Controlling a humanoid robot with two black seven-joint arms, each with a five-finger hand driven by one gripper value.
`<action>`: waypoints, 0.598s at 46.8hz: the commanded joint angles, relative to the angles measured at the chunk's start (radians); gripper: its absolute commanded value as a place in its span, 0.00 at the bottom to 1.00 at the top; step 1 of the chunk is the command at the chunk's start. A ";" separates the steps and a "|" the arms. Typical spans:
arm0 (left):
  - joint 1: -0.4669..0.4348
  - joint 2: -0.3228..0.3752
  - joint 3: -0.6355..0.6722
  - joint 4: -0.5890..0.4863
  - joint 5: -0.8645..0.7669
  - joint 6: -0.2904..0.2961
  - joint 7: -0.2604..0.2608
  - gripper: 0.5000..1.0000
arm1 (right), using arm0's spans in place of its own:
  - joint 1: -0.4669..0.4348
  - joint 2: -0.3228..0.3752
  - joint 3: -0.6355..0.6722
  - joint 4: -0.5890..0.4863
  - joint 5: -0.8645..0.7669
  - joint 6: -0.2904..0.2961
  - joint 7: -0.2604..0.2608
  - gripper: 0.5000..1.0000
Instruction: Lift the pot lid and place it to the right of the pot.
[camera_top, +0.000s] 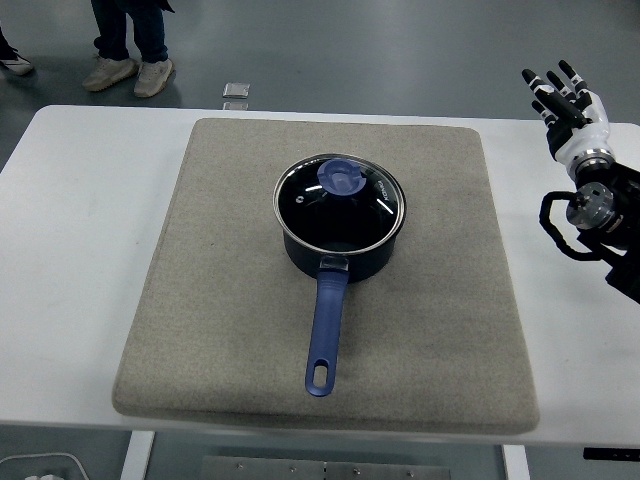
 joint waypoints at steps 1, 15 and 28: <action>0.000 0.000 0.001 0.000 0.000 0.000 -0.002 1.00 | -0.003 0.000 0.001 -0.016 -0.013 -0.003 -0.001 0.84; 0.000 0.000 -0.001 0.000 0.000 0.000 0.000 1.00 | -0.023 -0.016 0.000 -0.033 -0.049 -0.004 -0.001 0.84; 0.001 0.000 0.001 0.000 0.000 0.000 0.000 1.00 | -0.024 -0.014 0.001 -0.041 -0.062 -0.004 -0.001 0.84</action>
